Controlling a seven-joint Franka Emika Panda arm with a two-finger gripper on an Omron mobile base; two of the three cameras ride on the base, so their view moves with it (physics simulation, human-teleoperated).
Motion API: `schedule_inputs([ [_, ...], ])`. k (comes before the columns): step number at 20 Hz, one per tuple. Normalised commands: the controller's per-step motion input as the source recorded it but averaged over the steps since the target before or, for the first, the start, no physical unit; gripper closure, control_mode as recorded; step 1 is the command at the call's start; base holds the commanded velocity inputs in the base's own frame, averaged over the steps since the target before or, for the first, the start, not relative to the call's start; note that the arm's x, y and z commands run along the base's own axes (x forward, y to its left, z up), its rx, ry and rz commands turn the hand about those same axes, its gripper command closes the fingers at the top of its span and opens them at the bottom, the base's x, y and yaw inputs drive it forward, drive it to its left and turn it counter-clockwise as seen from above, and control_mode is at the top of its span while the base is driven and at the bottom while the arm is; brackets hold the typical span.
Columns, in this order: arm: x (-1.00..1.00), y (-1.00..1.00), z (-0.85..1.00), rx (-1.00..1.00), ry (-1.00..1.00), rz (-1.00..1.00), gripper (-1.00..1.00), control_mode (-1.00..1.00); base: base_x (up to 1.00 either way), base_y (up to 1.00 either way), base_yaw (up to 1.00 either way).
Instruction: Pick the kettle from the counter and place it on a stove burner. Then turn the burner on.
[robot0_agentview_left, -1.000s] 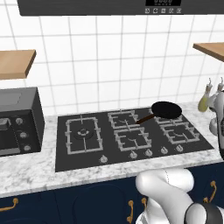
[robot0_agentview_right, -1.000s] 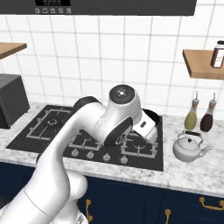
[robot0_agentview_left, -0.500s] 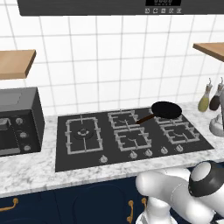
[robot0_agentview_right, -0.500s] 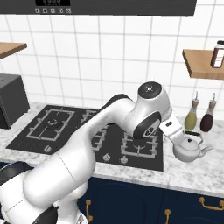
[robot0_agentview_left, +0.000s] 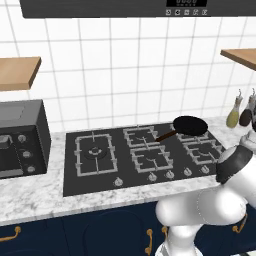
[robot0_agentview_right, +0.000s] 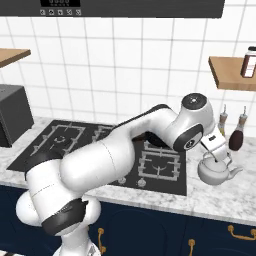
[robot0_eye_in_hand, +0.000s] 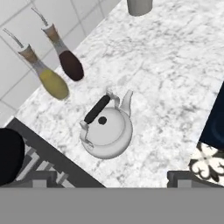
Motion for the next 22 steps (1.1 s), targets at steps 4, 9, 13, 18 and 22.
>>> schedule_inputs([
  [4, 0.36, -0.12, -0.39, 0.0, 0.15, -0.01, -1.0, -1.0, 0.0, 0.0, 0.0],
  [9, 0.34, 0.0, -0.44, 0.0, 0.14, -0.06, -1.0, -1.0, 0.0, 0.0, 0.0],
  [13, 0.09, 0.0, -0.17, 0.06, 0.08, -0.03, -1.0, -1.0, 0.0, 0.0, 0.0],
  [18, 0.32, -0.12, -0.33, 0.0, 0.0, -0.06, -1.0, -1.0, 0.0, 0.0, 0.0],
  [22, 0.33, -0.22, -0.2, 0.0, 0.0, -0.02, -1.0, -1.0, 0.0, 0.0, 0.0],
])
